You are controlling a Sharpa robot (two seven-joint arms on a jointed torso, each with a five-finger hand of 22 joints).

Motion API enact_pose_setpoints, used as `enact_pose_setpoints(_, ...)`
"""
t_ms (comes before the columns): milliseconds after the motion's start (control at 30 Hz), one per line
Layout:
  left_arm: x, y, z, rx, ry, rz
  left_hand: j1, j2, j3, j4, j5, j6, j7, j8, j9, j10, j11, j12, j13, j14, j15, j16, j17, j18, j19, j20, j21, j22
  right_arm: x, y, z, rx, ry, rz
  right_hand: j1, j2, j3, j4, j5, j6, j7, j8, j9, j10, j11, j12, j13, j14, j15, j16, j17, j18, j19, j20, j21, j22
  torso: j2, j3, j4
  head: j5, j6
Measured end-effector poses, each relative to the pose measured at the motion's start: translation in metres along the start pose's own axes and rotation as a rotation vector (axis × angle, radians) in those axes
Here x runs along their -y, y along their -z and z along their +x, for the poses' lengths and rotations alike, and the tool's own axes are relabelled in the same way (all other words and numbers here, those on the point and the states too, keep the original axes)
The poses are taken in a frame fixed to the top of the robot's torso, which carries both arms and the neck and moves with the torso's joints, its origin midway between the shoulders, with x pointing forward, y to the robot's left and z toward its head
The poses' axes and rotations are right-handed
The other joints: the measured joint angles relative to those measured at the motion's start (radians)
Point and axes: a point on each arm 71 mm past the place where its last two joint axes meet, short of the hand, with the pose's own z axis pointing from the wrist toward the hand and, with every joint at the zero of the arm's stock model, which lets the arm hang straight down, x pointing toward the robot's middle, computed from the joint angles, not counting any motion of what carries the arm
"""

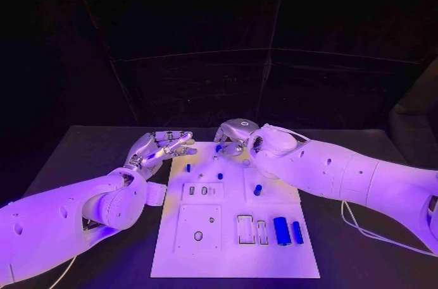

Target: Assemble the parts on the task board

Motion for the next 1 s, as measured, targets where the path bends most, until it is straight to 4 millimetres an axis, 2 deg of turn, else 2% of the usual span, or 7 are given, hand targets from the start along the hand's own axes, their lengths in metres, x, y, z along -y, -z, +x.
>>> enact_pose_setpoints(267, 0.001, 0.001, -0.004, 0.005, -0.003, -0.003, 0.000, 0.000, -0.003, -0.003, 0.000, 0.000, 0.000, 0.000, -0.001, 0.000, 0.000, 0.000, 0.000, 0.000, 0.000, -0.006, 0.000, 0.000, 0.000, 0.000, 0.000, -0.001, 0.022, 0.032, -0.013, 0.045, -0.018, 0.011, 0.002, -0.006, -0.013, 0.027, 0.032, 0.043, -0.001, 0.015, 0.009, 0.086, -0.013, 0.059, 0.019, 0.000, 0.000, 0.011, 0.023, 0.000, 0.006, -0.006, 0.016, 0.030, 0.000, 0.0024, -0.0051, 0.000, 0.006)
enact_pose_setpoints(367, 0.001, 0.002, -0.005, 0.006, -0.003, -0.003, 0.005, 0.005, -0.001, -0.004, 0.000, 0.000, 0.000, 0.000, -0.001, 0.000, 0.000, 0.000, 0.000, 0.000, 0.000, -0.006, 0.001, 0.000, 0.000, 0.000, 0.000, -0.002, 0.039, 0.050, -0.022, 0.059, -0.045, 0.043, -0.016, -0.032, -0.038, 0.052, 0.038, 0.048, -0.007, 0.015, 0.008, 0.167, -0.030, 0.109, 0.048, 0.003, -0.015, 0.030, 0.052, -0.002, 0.024, -0.024, 0.040, 0.064, -0.001, 0.0034, -0.0085, 0.000, 0.008)
enact_pose_setpoints(500, 0.001, 0.002, -0.006, 0.007, -0.004, -0.004, 0.005, 0.005, -0.003, -0.008, 0.000, 0.000, 0.000, 0.000, -0.001, 0.000, 0.000, -0.004, 0.000, 0.000, 0.000, -0.006, 0.003, 0.000, 0.000, 0.000, -0.004, -0.004, 0.064, 0.069, -0.034, 0.067, -0.103, 0.116, -0.040, -0.083, -0.131, 0.122, 0.079, 0.019, -0.029, 0.006, 0.005, 0.282, -0.055, 0.233, 0.145, 0.003, -0.033, 0.059, 0.101, -0.019, 0.060, -0.045, 0.084, 0.136, -0.002, 0.0054, -0.0139, -0.001, 0.011)
enact_pose_setpoints(600, 0.001, 0.002, -0.006, 0.006, -0.004, -0.004, 0.005, 0.005, -0.003, -0.008, 0.000, 0.000, 0.000, 0.000, -0.001, 0.000, 0.000, -0.004, 0.000, 0.000, 0.000, -0.006, 0.003, 0.000, 0.000, 0.000, -0.004, -0.004, 0.079, 0.080, -0.036, 0.054, -0.142, 0.169, -0.006, -0.087, -0.231, 0.185, 0.100, 0.011, -0.036, 0.007, 0.005, 0.270, -0.060, 0.388, 0.309, 0.000, -0.036, 0.079, 0.134, -0.032, 0.080, -0.051, 0.111, 0.181, -0.003, 0.0071, -0.0185, -0.001, 0.013)
enact_pose_setpoints(700, 0.000, 0.002, -0.006, 0.005, -0.003, -0.005, 0.005, 0.005, -0.003, -0.008, 0.000, 0.000, 0.000, 0.000, -0.001, 0.000, 0.000, -0.004, 0.000, 0.000, 0.000, -0.006, 0.003, 0.000, 0.000, 0.000, -0.004, -0.004, 0.091, 0.087, -0.036, 0.030, -0.170, 0.220, 0.069, -0.080, -0.326, 0.285, 0.104, -0.009, -0.023, 0.007, 0.006, 0.212, -0.051, 0.687, 0.643, 0.002, -0.038, 0.097, 0.164, -0.032, 0.091, -0.042, 0.132, 0.216, -0.003, 0.0080, -0.0202, -0.001, 0.014)
enact_pose_setpoints(833, 0.000, 0.001, -0.006, 0.005, -0.003, -0.005, 0.005, 0.005, -0.003, -0.008, 0.000, 0.004, -0.004, 0.000, -0.001, 0.000, 0.000, -0.004, 0.000, 0.000, 0.000, -0.007, 0.003, 0.000, 0.000, 0.000, -0.004, -0.004, 0.099, 0.091, -0.034, -0.010, -0.186, 0.263, 0.123, -0.085, -0.359, 0.363, 0.109, -0.024, -0.018, 0.007, 0.006, 0.219, -0.042, 0.939, 0.923, 0.002, -0.038, 0.119, 0.204, -0.047, 0.115, -0.036, 0.167, 0.277, -0.002, 0.0080, -0.0198, -0.007, 0.016)
enact_pose_setpoints(1000, 0.000, 0.001, -0.006, 0.003, -0.002, -0.005, 0.005, 0.005, -0.003, -0.008, 0.000, 0.004, -0.004, 0.000, -0.001, 0.000, 0.000, -0.004, 0.000, 0.000, 0.000, -0.010, 0.003, 0.000, 0.000, 0.000, -0.004, -0.004, 0.100, 0.089, -0.030, -0.059, -0.187, 0.292, 0.147, -0.083, -0.367, 0.395, 0.118, -0.024, -0.018, 0.007, 0.006, 0.237, -0.043, 1.043, 1.040, 0.002, -0.031, 0.132, 0.236, -0.047, 0.124, -0.034, 0.179, 0.305, -0.001, 0.0079, -0.0176, -0.011, 0.013)
